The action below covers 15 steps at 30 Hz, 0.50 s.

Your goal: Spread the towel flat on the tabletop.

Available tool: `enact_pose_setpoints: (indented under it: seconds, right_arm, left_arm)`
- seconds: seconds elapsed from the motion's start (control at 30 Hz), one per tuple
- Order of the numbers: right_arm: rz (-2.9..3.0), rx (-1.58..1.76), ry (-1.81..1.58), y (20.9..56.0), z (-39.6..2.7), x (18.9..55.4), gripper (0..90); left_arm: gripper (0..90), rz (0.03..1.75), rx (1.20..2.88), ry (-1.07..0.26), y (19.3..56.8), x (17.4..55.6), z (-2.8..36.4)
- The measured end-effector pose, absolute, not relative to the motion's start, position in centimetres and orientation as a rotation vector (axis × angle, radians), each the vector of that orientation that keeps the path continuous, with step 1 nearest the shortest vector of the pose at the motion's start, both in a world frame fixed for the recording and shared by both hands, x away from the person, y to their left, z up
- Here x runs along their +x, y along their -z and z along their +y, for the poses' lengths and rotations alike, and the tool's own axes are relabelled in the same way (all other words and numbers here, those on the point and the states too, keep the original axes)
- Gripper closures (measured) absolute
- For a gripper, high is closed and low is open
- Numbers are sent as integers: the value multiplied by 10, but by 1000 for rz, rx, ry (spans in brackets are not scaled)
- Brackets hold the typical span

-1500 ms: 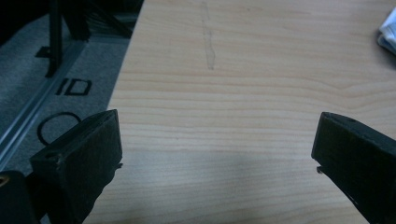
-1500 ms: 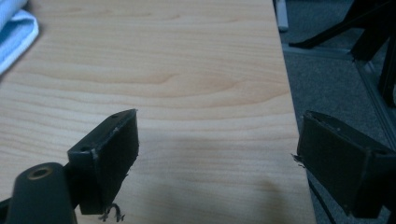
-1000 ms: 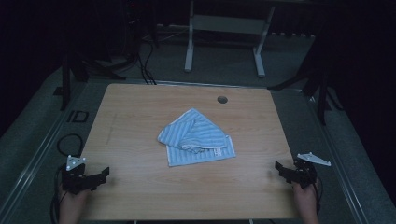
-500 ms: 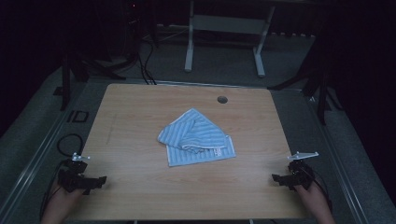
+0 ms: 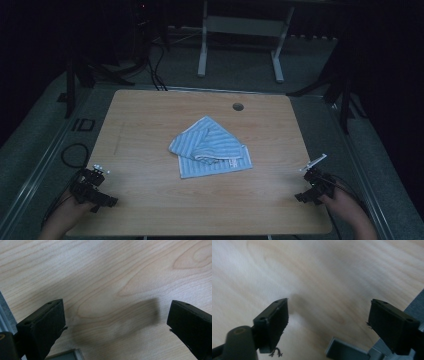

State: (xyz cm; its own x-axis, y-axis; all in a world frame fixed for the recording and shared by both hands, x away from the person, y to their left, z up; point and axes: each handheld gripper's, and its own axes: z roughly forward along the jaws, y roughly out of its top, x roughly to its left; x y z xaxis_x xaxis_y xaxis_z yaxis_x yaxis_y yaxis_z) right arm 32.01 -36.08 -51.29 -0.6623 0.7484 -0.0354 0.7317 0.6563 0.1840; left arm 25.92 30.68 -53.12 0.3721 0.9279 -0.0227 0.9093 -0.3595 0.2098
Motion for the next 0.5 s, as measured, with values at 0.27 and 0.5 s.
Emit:
enact_pose_setpoints:
  seconds: [0.27,0.5]
  right_arm:
    - [2932,1142,5,518,-345,320,168]
    - [2953,1135,9,515,-340,322,122]
  left_arm:
    - [16,1613,2547,-69,532,259,303]
    - [16,1587,2590,-60,530,261,302]
